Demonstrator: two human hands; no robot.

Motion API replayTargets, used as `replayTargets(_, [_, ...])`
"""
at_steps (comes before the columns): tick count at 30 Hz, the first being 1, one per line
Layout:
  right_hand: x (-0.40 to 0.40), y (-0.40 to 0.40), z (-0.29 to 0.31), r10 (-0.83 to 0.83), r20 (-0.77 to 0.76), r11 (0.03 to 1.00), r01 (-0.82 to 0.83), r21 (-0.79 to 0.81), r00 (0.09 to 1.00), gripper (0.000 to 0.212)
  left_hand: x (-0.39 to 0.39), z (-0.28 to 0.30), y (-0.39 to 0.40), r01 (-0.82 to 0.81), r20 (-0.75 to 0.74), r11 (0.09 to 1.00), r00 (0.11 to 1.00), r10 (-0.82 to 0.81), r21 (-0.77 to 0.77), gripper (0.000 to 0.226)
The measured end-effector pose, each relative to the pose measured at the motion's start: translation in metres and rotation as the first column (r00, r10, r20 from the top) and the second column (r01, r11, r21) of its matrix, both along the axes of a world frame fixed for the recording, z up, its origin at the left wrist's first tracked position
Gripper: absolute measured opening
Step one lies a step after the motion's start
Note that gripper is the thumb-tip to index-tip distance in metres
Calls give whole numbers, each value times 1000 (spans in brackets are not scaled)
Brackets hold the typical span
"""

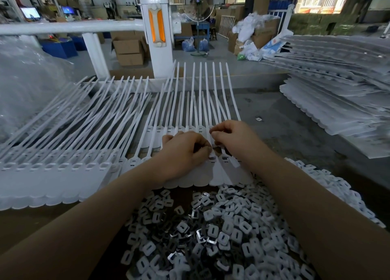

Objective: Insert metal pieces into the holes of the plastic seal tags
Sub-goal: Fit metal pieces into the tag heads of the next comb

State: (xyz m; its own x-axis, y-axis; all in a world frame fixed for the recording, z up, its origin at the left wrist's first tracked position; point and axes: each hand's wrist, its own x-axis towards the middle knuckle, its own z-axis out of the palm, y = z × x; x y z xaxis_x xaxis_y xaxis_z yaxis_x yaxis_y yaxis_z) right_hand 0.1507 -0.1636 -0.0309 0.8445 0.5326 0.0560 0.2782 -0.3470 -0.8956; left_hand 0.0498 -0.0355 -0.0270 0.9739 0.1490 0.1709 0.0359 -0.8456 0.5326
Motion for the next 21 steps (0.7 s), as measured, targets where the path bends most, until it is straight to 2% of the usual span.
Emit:
replayTargets(8, [1,0,-1,2,3,1000,-2,2,1000,11,1,-1,0,3,-14,994,1000,-2,113,11])
replayTargets(12, [1,0,-1,4,-4,1000,-4,5,1000,9,-1,0,0,8,92,983,995,-25,184,5])
replayTargets(17, [2,2,-1,0,-2,1000,0,2,1000,10,-9,1,4,83,222,889,954,-201,450,11])
replayTargets(21, [2,0,-1,4,6,1000,-4,-4,1000,9,-15,4,9,142,200,779,925,-325,610,23])
